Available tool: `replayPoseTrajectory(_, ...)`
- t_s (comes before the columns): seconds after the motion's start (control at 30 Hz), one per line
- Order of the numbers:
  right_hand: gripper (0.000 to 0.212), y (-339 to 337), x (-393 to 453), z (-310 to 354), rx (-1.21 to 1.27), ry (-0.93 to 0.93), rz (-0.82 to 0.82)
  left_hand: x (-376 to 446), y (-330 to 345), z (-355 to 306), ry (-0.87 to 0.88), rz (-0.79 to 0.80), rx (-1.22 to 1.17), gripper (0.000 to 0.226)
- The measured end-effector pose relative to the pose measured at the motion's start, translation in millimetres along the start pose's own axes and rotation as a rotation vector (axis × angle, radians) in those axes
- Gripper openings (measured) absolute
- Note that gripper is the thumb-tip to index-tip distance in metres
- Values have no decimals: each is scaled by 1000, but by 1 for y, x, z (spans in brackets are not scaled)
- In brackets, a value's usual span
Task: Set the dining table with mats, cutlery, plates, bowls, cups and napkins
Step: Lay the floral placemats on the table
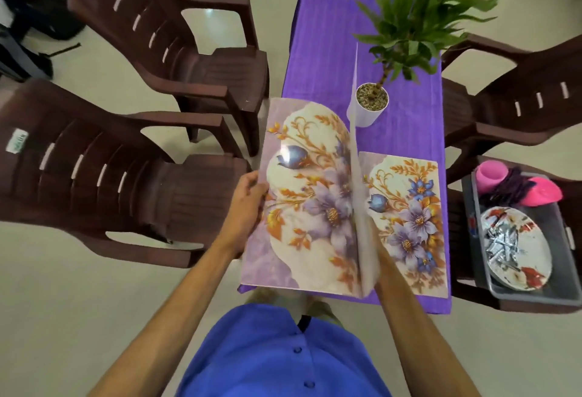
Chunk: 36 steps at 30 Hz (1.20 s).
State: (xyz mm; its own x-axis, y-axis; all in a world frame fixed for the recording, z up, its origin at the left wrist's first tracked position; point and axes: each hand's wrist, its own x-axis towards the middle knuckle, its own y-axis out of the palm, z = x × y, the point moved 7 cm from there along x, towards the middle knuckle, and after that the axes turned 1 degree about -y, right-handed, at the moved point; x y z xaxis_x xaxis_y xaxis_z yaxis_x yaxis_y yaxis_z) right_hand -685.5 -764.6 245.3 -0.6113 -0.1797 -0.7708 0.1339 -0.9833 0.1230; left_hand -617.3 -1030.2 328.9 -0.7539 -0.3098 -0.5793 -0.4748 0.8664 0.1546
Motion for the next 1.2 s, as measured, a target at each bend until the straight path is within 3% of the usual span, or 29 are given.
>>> replayPoseTrajectory(0.07,53,-6,-2,5,-15,-85,-94,-1,-9,-12,27,102,97,38)
replayPoseTrajectory(0.13,35,-12,-5,9,-43,-149,-146,-1,-16,-30,106,170,236,40)
replayPoseTrajectory(0.27,15,-29,2,2,-158,-211,-236,9,-40,-89,403,92,612,40)
replayPoseTrajectory(0.43,31,-53,24,-22,-388,-171,-419,-2,-84,-138,562,-94,866,41)
replayPoseTrajectory(0.57,25,-59,56,-30,-556,-150,-426,-9,-110,-160,662,-213,988,39)
replayPoseTrajectory(0.67,29,-56,71,-26,-620,-142,-442,-15,-115,-161,660,-231,962,39)
replayPoseTrajectory(0.8,59,-39,57,0,-868,-247,-684,-13,-120,-150,590,-210,749,33)
replayPoseTrajectory(0.87,71,0,39,13,-633,-327,-457,-9,-116,-140,539,-157,501,33)
replayPoseTrajectory(0.93,78,58,20,7,-292,-150,-66,-4,-110,-127,452,-113,218,39)
replayPoseTrajectory(0.97,73,86,10,0,-230,-69,116,0,-106,-123,415,-106,120,40)
replayPoseTrajectory(1.03,56,118,-2,-14,-94,-1,321,9,-105,-117,356,-108,33,42)
replayPoseTrajectory(1.1,37,128,-5,-18,77,13,347,19,-109,-116,307,-106,22,43)
replayPoseTrajectory(1.2,26,126,4,5,87,-140,228,42,-112,-115,242,-41,96,42)
